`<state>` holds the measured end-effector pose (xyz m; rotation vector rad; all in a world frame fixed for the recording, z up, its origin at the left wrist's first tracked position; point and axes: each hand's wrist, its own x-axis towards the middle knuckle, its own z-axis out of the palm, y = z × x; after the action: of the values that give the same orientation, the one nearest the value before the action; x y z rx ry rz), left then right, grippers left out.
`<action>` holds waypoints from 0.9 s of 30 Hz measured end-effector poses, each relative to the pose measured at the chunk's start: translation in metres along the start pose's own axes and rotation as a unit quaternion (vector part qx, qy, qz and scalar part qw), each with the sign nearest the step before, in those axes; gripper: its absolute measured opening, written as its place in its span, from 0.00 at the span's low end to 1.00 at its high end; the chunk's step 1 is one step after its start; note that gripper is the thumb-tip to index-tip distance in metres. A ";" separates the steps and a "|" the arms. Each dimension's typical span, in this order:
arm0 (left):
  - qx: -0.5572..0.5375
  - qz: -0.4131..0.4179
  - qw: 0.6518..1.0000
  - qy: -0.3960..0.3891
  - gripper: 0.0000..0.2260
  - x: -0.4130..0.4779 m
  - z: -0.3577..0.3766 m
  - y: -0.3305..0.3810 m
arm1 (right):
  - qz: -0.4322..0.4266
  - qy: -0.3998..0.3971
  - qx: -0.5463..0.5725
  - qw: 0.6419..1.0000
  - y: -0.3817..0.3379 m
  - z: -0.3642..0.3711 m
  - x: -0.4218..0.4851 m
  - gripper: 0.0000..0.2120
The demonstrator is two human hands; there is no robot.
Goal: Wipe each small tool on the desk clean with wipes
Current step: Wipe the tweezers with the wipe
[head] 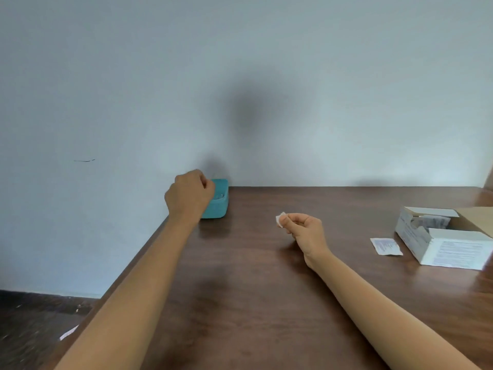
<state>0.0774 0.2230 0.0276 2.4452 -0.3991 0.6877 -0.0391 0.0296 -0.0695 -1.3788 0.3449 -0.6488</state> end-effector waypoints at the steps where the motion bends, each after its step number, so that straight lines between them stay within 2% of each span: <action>1: 0.028 0.001 1.000 -0.012 0.08 0.012 0.002 -0.004 | -0.006 -0.005 -0.001 1.000 0.002 0.002 0.003 0.08; 4: 0.107 0.002 0.991 -0.077 0.09 0.042 0.012 -0.013 | -0.016 -0.006 0.002 1.000 0.007 0.001 0.010 0.06; 8: 0.148 0.006 0.978 -0.144 0.08 0.063 0.035 -0.021 | -0.015 -0.004 -0.007 1.000 0.010 -0.001 0.013 0.06; 18: 0.207 0.036 0.966 -0.150 0.06 0.083 0.068 -0.028 | -0.015 -0.009 0.001 1.000 0.010 0.001 0.014 0.07; 23: 0.264 0.033 0.948 -0.175 0.09 0.081 0.076 -0.031 | -0.020 -0.015 0.000 1.000 0.011 0.001 0.014 0.12; 27: 0.287 0.032 0.938 -0.191 0.12 0.080 0.076 -0.031 | -0.019 -0.017 0.000 1.000 0.011 0.000 0.015 0.11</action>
<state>0.1852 0.1925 0.0049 3.1526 -0.4780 0.3793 -0.0255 0.0211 -0.0781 -1.3971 0.2926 -0.6566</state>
